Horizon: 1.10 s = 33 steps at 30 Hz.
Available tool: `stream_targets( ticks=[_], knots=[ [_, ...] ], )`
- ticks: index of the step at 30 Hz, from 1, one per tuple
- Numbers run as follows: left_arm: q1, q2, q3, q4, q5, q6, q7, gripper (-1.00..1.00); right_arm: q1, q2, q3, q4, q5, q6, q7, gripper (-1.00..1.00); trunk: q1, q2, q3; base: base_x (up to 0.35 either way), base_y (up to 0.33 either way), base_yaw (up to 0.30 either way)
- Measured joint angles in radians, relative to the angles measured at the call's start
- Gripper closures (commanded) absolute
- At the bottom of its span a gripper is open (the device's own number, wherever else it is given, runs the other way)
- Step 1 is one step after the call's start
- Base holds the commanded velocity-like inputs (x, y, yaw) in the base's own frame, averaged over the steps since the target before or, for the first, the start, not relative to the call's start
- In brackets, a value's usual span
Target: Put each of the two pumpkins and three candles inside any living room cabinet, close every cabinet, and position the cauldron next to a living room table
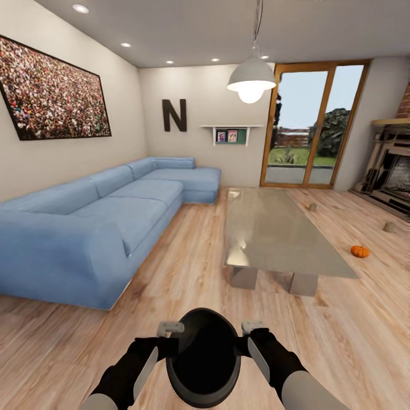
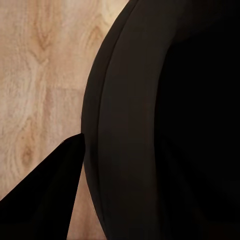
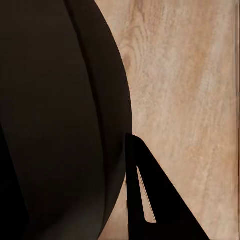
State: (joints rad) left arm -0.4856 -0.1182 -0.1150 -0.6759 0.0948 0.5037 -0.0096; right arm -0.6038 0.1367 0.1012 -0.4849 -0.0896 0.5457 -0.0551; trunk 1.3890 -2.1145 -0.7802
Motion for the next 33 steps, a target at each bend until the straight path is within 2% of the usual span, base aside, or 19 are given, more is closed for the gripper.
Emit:
stream_targets(
  ticks=[10,27,33],
  knots=[
    [0.0,-0.001,0.001,-0.003,-0.004,0.003,0.0,1.0,0.0,-0.001,0.001,0.0,-0.004,0.0,0.0,1.0,0.0,0.0,0.002,0.202,-0.07,-0.05],
    [0.0,-0.001,0.001,-0.003,-0.005,0.006,0.0,1.0,0.0,-0.001,0.002,0.0,-0.007,0.001,-0.001,1.0,0.0,0.0,0.002,0.216,-0.225,0.0],
    [0.0,-0.002,0.001,-0.003,-0.006,0.005,0.0,1.0,0.0,-0.001,0.001,0.0,-0.005,0.001,0.0,1.0,0.0,0.0,0.003,0.04,-0.296,-0.017]
  ],
)
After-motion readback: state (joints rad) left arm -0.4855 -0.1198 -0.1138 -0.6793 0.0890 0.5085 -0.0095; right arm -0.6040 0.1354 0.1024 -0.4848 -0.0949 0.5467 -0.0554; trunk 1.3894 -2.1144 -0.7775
